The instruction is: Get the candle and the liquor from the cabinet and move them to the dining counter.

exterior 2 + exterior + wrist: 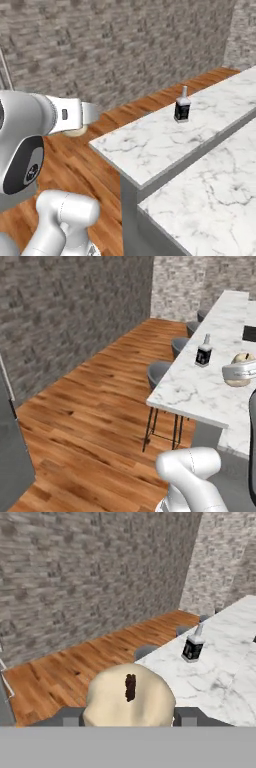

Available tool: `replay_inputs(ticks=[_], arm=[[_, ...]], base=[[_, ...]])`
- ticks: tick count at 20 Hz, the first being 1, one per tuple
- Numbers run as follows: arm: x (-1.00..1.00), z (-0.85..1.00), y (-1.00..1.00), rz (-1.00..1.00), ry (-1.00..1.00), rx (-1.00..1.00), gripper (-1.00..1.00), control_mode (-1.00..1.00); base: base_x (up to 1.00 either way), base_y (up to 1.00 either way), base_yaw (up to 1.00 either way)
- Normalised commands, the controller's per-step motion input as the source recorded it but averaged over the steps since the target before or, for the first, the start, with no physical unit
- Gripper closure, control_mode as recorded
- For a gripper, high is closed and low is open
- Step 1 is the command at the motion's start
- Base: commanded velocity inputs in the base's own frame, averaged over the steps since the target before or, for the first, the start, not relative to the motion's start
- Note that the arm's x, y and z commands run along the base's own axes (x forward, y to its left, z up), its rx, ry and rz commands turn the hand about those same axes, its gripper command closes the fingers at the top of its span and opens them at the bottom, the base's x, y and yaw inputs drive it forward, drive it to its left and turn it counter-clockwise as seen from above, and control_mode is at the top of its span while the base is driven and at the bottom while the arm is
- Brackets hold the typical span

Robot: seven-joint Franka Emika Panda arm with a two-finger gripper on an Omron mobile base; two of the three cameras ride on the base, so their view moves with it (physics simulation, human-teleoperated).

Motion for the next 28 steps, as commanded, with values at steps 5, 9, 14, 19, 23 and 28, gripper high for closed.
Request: replay_inputs(ticks=[5, 9, 14, 19, 23, 28], arm=[[0.0, 0.0, 0.0, 0.0, 0.0, 0.0, 1.0, 1.0], [0.0, 0.0, 0.0, 0.0, 0.0, 0.0, 1.0, 1.0], [0.0, 0.0, 0.0, 0.0, 0.0, 0.0, 1.0, 1.0], [0.0, 0.0, 0.0, 0.0, 0.0, 0.0, 1.0, 1.0], [0.0, 0.0, 0.0, 0.0, 0.0, 0.0, 1.0, 1.0], [0.0, 0.0, 0.0, 0.0, 0.0, 0.0, 1.0, 1.0]], base=[[0.3, 0.55, -0.34], [0.38, 0.56, -0.33], [0.39, 0.57, -0.32], [0.38, 0.49, -0.33], [0.35, 0.46, -0.35], [0.35, 0.49, -0.35]])
